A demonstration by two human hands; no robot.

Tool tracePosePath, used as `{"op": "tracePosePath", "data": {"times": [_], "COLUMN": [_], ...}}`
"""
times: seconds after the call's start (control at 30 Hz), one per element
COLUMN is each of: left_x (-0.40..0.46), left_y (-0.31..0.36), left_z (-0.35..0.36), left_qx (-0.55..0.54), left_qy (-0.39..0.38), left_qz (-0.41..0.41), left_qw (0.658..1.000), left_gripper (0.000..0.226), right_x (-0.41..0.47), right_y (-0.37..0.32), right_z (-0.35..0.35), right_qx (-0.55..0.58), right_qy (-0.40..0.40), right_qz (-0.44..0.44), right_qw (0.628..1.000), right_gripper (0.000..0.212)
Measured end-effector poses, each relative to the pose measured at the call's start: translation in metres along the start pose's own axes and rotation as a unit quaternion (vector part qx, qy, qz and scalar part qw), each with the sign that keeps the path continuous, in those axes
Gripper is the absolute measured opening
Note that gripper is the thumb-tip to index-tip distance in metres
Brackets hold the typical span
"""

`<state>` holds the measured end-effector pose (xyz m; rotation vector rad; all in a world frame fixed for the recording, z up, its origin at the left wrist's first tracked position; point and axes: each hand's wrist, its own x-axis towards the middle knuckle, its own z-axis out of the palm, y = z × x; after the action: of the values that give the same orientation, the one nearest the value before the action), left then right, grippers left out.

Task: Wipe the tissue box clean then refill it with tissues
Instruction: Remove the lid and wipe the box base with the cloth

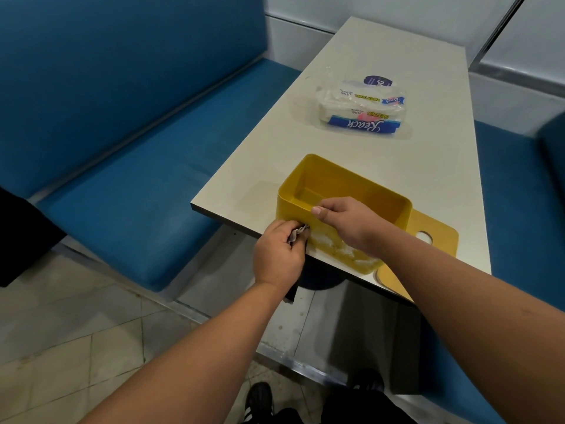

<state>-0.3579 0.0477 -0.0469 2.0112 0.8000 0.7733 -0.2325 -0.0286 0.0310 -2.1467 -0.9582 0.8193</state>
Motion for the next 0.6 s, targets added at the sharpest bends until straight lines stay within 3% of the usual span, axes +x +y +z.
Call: {"op": "tracePosePath", "data": {"times": [0.1, 0.23, 0.4, 0.6], "left_x": [-0.001, -0.001, -0.006, 0.0], "left_y": [-0.007, -0.004, -0.003, 0.011], "left_z": [-0.001, -0.01, -0.014, -0.005], "left_qx": [0.05, 0.031, -0.014, -0.049], "left_qy": [-0.031, -0.034, 0.012, 0.062], "left_qz": [-0.045, -0.044, -0.049, -0.003], "left_qw": [0.997, 0.998, 0.999, 0.997], "left_gripper": [0.017, 0.015, 0.016, 0.016], "right_x": [0.0, 0.0, -0.018, -0.028], "right_y": [0.0, -0.005, 0.003, 0.011], "right_z": [0.001, -0.006, -0.028, -0.022], "right_qx": [0.025, 0.021, 0.005, -0.09], "right_qy": [-0.006, -0.025, -0.056, -0.04], "right_qz": [0.01, 0.042, 0.077, 0.042], "right_qw": [1.0, 0.999, 0.995, 0.994], "right_gripper": [0.025, 0.033, 0.037, 0.037]}}
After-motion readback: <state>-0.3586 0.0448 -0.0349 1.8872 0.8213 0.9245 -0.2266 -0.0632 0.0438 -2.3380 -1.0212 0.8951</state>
